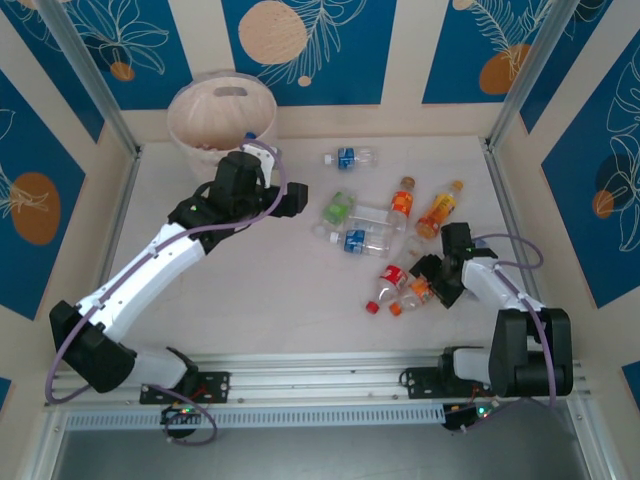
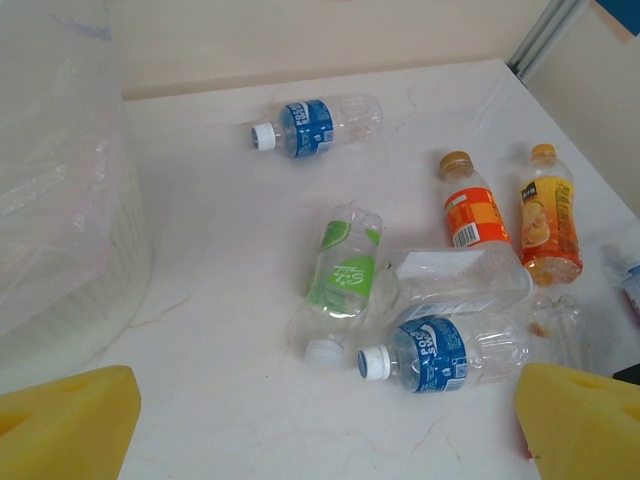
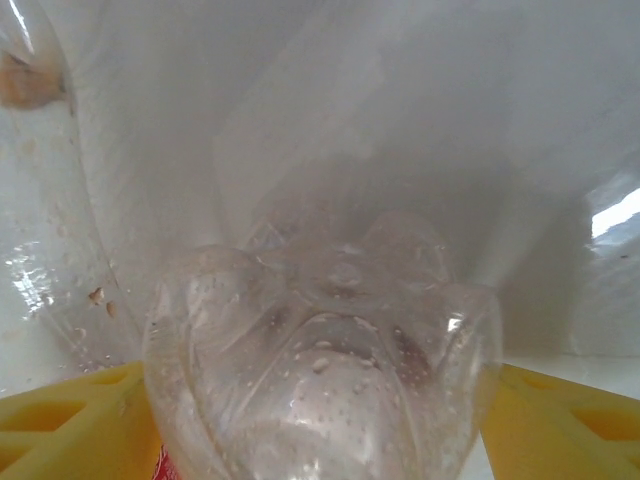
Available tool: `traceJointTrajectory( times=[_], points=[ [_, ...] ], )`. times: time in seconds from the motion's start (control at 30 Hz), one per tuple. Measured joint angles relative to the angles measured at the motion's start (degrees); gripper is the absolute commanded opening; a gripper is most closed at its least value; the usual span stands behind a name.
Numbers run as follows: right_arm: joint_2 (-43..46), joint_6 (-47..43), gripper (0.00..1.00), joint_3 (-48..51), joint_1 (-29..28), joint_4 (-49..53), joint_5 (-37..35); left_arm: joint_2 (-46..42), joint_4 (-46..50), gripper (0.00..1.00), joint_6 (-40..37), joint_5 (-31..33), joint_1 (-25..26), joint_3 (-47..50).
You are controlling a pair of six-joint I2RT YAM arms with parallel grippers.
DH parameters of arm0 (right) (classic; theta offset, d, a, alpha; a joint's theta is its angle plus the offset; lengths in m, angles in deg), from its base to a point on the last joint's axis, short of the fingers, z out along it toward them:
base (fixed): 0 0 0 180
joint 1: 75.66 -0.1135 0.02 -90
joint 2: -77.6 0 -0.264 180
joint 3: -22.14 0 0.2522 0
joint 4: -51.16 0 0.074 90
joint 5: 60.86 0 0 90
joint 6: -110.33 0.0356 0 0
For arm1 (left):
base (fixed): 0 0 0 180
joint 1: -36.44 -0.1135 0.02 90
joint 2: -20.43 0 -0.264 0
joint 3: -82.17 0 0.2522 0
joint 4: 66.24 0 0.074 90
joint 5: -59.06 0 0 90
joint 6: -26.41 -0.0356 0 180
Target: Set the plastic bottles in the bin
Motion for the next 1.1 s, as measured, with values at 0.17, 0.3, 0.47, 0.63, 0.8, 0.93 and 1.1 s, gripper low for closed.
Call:
traceJointTrajectory(
  times=[0.17, 0.3, 0.47, 0.63, 0.8, 0.93, 1.1],
  points=[
    [-2.2, 0.8, 0.79, 0.8, -1.3, -1.4, -0.1, 0.0, 0.0, 0.97, 0.0, 0.0, 0.0, 0.0],
    [-2.6, 1.6, 0.68, 0.5, -1.7, -1.0, -1.1, 0.3, 0.0, 0.97, 0.0, 0.0, 0.0, 0.0],
    [-2.6, 2.2, 0.54, 0.4, -1.8, -1.0, -1.8, 1.0, 0.0, 0.97, 0.0, 0.0, 0.0, 0.0],
    [-0.8, 2.1, 0.51, 0.4, -2.0, -0.5, -2.3, 2.3, 0.1, 0.97, 0.0, -0.3, 0.0, 0.0],
    [4.6, 1.4, 0.51, -3.0, -3.0, 4.3, -3.5, 3.3, 0.0, 0.99, 0.0, -2.8, 0.0, 0.0],
    [11.8, 0.2, 0.51, -9.7, -5.4, 8.2, -4.5, 3.3, -0.1, 0.99, -0.1, -6.3, 0.0, 0.0],
    [15.0, -1.9, 0.51, -17.7, -9.3, 7.3, -4.1, 3.5, -1.2, 1.00, 0.0, -13.8, 0.0, 0.0]
  ],
)
